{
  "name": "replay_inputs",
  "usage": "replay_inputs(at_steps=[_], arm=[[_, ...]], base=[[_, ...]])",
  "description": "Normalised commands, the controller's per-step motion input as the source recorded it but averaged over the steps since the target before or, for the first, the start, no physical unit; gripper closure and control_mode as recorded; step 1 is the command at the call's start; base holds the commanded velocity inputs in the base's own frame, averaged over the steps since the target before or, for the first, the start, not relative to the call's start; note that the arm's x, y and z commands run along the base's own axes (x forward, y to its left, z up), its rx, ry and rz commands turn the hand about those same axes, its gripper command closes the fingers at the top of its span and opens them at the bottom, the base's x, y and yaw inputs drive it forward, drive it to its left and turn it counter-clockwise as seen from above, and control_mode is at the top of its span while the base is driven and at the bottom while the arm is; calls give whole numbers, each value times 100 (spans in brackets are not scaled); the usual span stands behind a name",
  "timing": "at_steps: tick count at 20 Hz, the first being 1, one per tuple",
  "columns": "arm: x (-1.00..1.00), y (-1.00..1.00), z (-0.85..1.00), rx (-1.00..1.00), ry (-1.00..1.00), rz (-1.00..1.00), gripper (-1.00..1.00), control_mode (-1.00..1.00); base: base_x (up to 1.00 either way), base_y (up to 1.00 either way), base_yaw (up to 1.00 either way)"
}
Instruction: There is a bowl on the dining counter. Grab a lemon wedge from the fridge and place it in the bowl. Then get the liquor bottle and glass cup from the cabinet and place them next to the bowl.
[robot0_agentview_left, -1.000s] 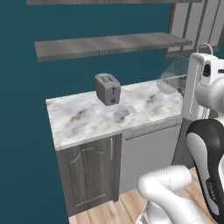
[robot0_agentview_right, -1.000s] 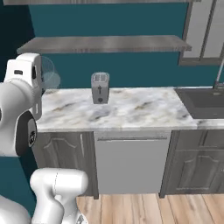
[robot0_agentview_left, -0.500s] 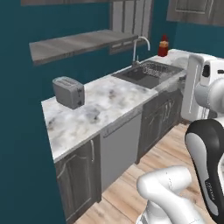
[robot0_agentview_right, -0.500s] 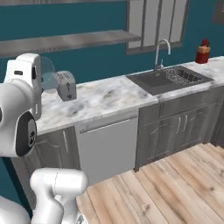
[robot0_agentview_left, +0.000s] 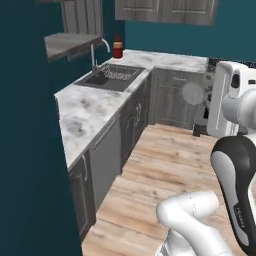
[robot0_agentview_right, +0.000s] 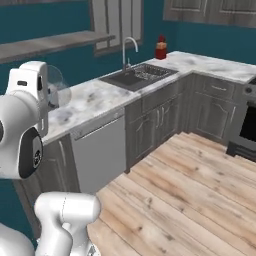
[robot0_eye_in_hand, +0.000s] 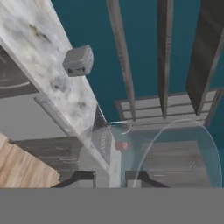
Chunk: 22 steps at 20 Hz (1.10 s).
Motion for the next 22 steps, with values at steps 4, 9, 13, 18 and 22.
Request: replay_inputs(at_steps=[4,9,13,18,22], arm=[[0,0,0,0,0,0,100,100],[0,0,0,0,0,0,100,100],[0,0,0,0,0,0,100,100],[0,0,0,0,0,0,100,100],[0,0,0,0,0,0,100,100]], base=[[-86,52,-53],[-95,34,-43],[-100,13,-31],[-100,1,-27],[-100,-13,-22]])
